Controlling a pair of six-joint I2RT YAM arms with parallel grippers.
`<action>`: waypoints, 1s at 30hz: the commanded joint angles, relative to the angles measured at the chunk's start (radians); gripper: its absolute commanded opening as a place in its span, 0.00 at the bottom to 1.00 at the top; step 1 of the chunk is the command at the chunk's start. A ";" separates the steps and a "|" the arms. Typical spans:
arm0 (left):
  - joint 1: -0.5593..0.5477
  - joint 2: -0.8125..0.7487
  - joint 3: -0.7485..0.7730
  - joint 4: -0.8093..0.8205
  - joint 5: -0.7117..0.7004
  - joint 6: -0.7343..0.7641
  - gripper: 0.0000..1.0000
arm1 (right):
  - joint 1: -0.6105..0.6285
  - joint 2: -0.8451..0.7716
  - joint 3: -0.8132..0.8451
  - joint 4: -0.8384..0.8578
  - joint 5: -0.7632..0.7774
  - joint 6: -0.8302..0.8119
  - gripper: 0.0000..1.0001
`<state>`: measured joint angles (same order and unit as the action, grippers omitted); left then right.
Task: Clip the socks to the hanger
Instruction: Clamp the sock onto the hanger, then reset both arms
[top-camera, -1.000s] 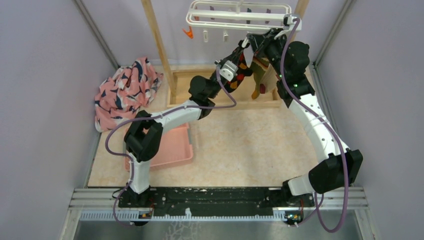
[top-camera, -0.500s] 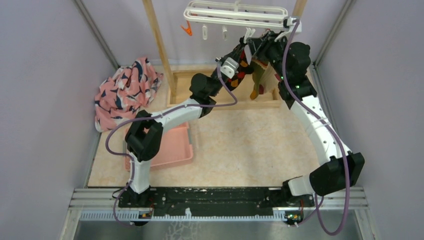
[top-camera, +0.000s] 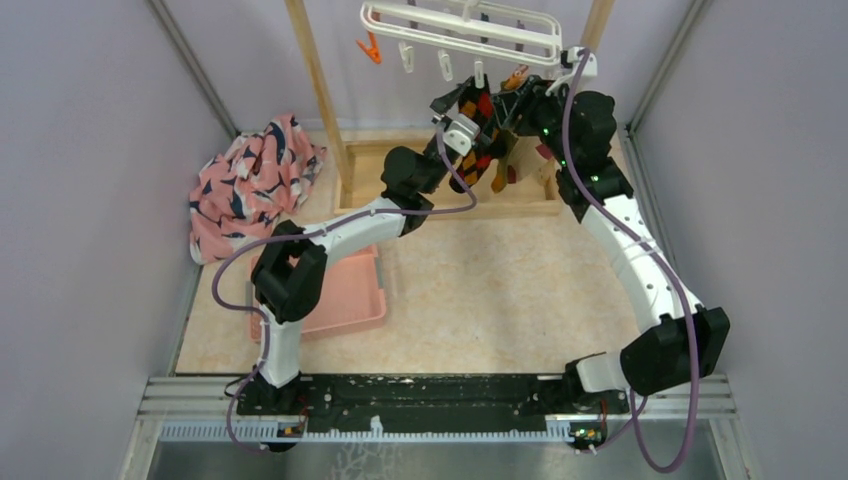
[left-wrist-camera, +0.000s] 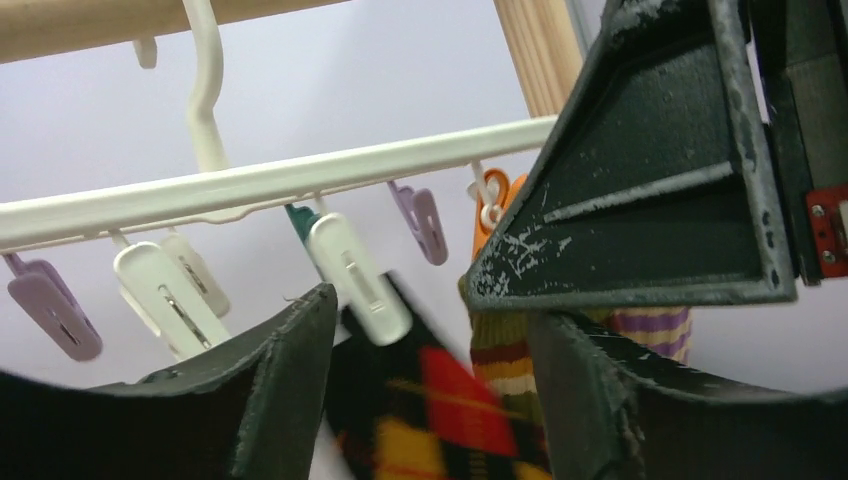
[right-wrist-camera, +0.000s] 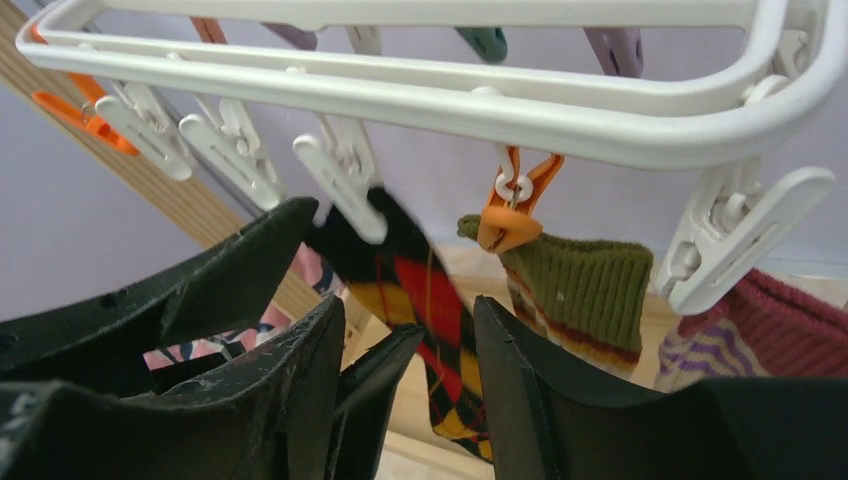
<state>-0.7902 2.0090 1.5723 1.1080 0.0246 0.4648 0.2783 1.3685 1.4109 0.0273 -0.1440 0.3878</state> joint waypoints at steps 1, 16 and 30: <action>-0.009 -0.026 0.002 0.031 -0.015 -0.011 0.82 | -0.004 -0.053 -0.013 0.001 -0.015 -0.007 0.50; -0.006 -0.183 -0.278 0.038 -0.258 -0.104 0.98 | -0.005 -0.262 -0.108 -0.087 0.054 -0.070 0.59; -0.014 -0.455 -0.755 -0.228 -0.451 -0.397 0.98 | -0.011 -0.337 -0.326 -0.228 -0.024 -0.036 0.75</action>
<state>-0.7971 1.6558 0.8951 0.9783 -0.3084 0.1394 0.2756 1.0649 1.1259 -0.1692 -0.1204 0.3367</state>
